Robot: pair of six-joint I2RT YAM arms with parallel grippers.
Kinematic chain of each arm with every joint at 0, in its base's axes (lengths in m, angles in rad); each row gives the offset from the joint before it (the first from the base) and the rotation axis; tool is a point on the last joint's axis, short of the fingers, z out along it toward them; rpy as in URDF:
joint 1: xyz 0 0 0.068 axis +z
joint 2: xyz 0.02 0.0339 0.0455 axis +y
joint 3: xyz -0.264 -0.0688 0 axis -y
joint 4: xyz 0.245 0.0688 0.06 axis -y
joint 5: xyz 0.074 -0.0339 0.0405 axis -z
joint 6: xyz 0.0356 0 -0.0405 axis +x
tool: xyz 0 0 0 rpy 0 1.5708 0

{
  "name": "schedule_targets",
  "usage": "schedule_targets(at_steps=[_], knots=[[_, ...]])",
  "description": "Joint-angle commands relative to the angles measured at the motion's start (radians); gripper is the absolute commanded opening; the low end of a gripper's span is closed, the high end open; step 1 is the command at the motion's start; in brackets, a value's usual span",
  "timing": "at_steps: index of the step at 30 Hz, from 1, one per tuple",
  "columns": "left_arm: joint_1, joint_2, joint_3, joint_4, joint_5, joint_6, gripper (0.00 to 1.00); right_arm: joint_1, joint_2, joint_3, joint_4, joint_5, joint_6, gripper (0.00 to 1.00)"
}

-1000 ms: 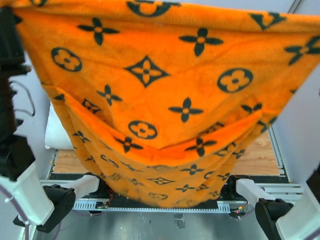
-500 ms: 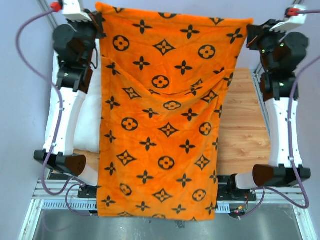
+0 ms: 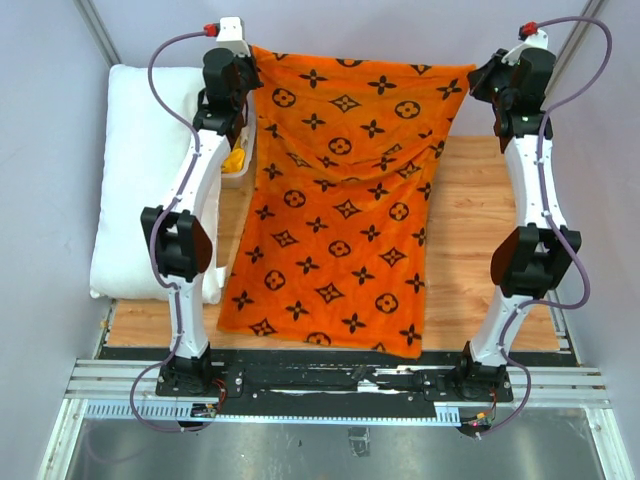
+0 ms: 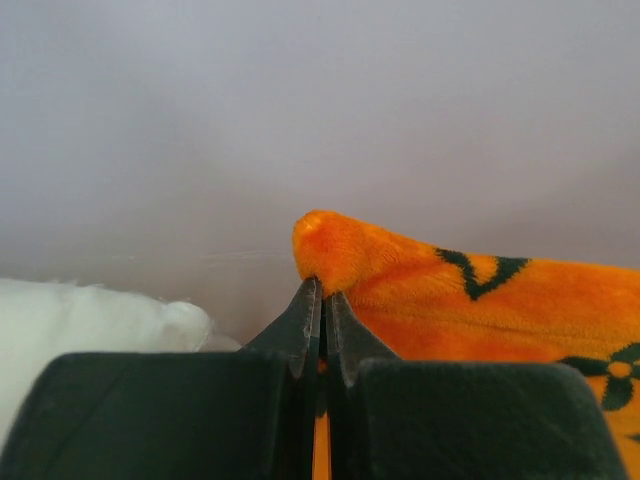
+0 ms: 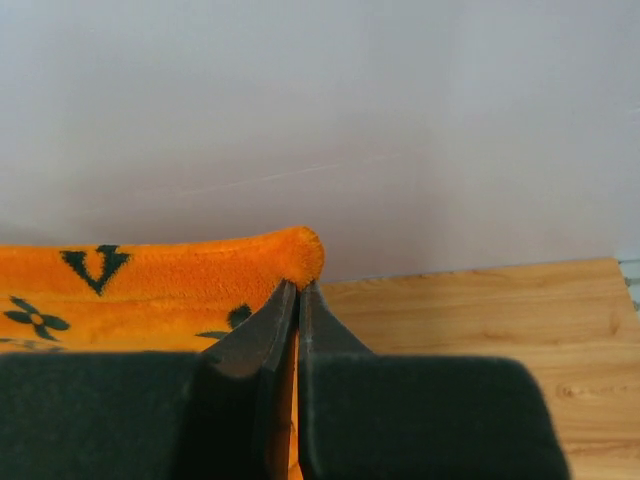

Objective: Remove the pillowcase from the pillow
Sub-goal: Fold the pillowcase at the center of the board.

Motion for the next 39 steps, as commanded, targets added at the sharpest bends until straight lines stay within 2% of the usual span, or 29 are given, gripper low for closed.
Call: schedule_targets(at_steps=[1, 10, 14, 16, 19, 24, 30, 33, 35, 39], knots=[[0.017, 0.013, 0.067, 0.088, -0.049, 0.007, 0.00, -0.044, 0.038, 0.157, -0.035, -0.008, -0.051, 0.01], [0.017, -0.020, -0.062, 0.144, -0.063, 0.020, 0.00, -0.056, 0.065, 0.176, -0.022, -0.046, -0.061, 0.01], [0.017, -0.068, -0.151, 0.189, -0.087, 0.038, 0.00, -0.056, 0.138, 0.304, -0.082, -0.099, -0.075, 0.01], [0.017, -0.079, -0.158, 0.186, -0.106, 0.046, 0.00, -0.056, 0.197, 0.412, -0.125, -0.149, -0.081, 0.01], [0.018, -0.100, -0.177, 0.192, -0.140, 0.048, 0.00, -0.052, 0.270, 0.492, -0.086, -0.241, -0.064, 0.01], [0.017, -0.137, -0.229, 0.222, -0.216, 0.059, 0.00, -0.041, 0.321, 0.514, -0.010, -0.304, -0.065, 0.01], [0.031, -0.123, -0.183, 0.180, -0.292, 0.059, 0.00, -0.042, 0.319, 0.514, -0.011, -0.308, -0.073, 0.01], [0.031, -0.160, -0.245, 0.200, -0.247, 0.072, 0.00, -0.048, 0.273, 0.459, -0.019, -0.317, -0.078, 0.01], [0.031, -0.217, -0.335, 0.226, -0.212, 0.070, 0.00, -0.048, 0.194, 0.348, 0.003, -0.323, -0.075, 0.01], [0.031, -0.393, -0.589, 0.300, -0.207, 0.026, 0.00, -0.047, -0.076, -0.042, 0.177, -0.280, -0.012, 0.01]])
